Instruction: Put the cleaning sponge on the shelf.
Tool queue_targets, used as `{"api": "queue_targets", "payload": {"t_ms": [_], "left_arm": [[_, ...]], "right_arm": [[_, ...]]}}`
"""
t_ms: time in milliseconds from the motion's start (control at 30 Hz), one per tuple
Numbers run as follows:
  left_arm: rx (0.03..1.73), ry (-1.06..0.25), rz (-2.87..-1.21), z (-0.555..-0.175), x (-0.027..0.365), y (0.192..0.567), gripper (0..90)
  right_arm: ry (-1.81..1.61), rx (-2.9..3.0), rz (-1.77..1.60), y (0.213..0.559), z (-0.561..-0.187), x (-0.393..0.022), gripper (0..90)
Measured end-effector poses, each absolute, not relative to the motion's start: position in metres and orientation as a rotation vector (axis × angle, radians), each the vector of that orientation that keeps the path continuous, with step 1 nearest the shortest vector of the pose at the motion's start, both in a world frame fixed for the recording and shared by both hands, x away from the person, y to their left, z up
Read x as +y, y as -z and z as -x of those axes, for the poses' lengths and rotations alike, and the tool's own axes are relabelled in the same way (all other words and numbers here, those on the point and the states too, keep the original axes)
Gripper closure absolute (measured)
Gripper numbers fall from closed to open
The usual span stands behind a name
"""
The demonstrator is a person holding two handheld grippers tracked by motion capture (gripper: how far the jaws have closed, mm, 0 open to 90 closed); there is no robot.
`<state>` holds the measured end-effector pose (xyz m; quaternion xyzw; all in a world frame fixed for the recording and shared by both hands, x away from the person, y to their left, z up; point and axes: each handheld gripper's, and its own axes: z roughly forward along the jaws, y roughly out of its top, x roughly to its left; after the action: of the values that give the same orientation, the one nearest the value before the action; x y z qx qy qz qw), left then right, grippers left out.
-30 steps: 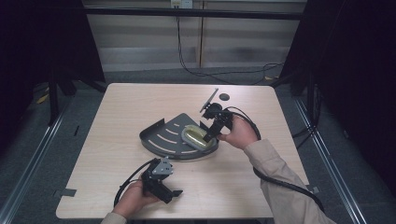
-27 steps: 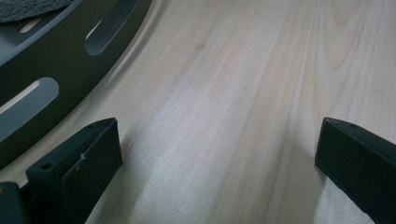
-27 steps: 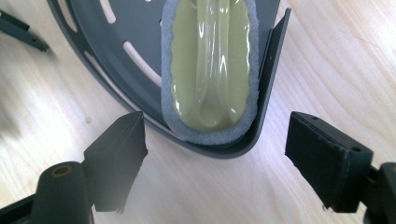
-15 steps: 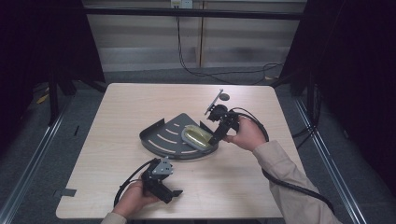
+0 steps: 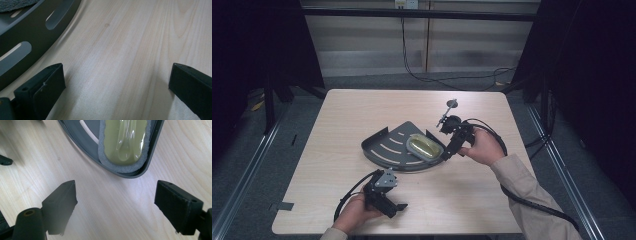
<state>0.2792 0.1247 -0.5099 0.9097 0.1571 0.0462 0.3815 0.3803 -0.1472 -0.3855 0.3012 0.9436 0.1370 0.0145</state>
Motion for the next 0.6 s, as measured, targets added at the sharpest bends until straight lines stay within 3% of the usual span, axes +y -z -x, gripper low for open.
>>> {"api": "queue_targets", "payload": {"t_ms": [600], "left_arm": [[0.405,-0.115,-2.324,-0.279,0.125,0.510,0.0]], "right_arm": [[-0.395,2.953,-0.904,0.395,-0.362,-0.165,17.4]]}}
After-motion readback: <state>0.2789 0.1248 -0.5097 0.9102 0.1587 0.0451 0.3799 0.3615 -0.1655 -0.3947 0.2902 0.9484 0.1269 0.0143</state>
